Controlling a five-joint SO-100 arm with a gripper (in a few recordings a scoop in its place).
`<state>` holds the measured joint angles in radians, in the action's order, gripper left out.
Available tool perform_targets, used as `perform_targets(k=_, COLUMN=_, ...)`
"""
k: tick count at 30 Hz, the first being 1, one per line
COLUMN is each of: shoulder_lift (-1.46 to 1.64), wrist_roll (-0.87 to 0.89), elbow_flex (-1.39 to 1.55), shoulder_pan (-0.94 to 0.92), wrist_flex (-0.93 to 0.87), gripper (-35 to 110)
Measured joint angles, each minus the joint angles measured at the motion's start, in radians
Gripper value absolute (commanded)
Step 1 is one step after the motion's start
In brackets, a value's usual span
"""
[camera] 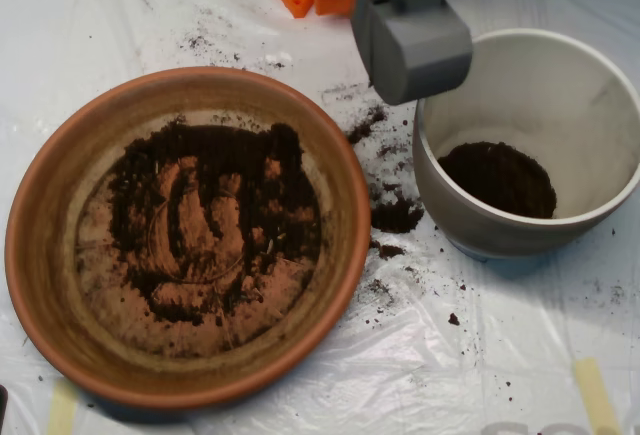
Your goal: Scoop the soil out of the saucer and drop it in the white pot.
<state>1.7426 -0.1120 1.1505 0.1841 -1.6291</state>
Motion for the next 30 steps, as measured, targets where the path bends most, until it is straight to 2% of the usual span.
perform_targets(k=3, shoulder_lift=-0.057, wrist_roll=-0.005, elbow_flex=-0.064, shoulder_pan=0.067, wrist_flex=-0.021, gripper=0)
perform_targets(k=6, shoulder_lift=-0.067, wrist_roll=-0.006, elbow_flex=-0.075, shoulder_pan=0.132, wrist_flex=-0.025, gripper=12)
perform_targets(k=7, shoulder_lift=-0.067, wrist_roll=-0.006, elbow_flex=-0.075, shoulder_pan=0.15, wrist_flex=-0.025, gripper=19)
perform_targets(k=8, shoulder_lift=-0.067, wrist_roll=-0.006, elbow_flex=-0.075, shoulder_pan=0.166, wrist_flex=-0.023, gripper=35)
perform_targets(k=9, shoulder_lift=-0.067, wrist_roll=-0.008, elbow_flex=-0.074, shoulder_pan=0.178, wrist_flex=-0.021, gripper=40)
perform_targets(k=11, shoulder_lift=-0.067, wrist_roll=-0.035, elbow_flex=-0.057, shoulder_pan=0.195, wrist_flex=-0.015, gripper=39)
perform_targets(k=15, shoulder_lift=-0.067, wrist_roll=-0.055, elbow_flex=-0.005, shoulder_pan=0.224, wrist_flex=0.003, gripper=25)
perform_targets(k=17, shoulder_lift=-0.067, wrist_roll=-0.044, elbow_flex=0.026, shoulder_pan=0.222, wrist_flex=0.014, gripper=29)
perform_targets(k=25, shoulder_lift=0.012, wrist_roll=-0.032, elbow_flex=0.207, shoulder_pan=0.19, wrist_flex=0.126, gripper=25)
perform_targets(k=30, shoulder_lift=0.106, wrist_roll=-0.002, elbow_flex=0.209, shoulder_pan=0.086, wrist_flex=0.164, gripper=22)
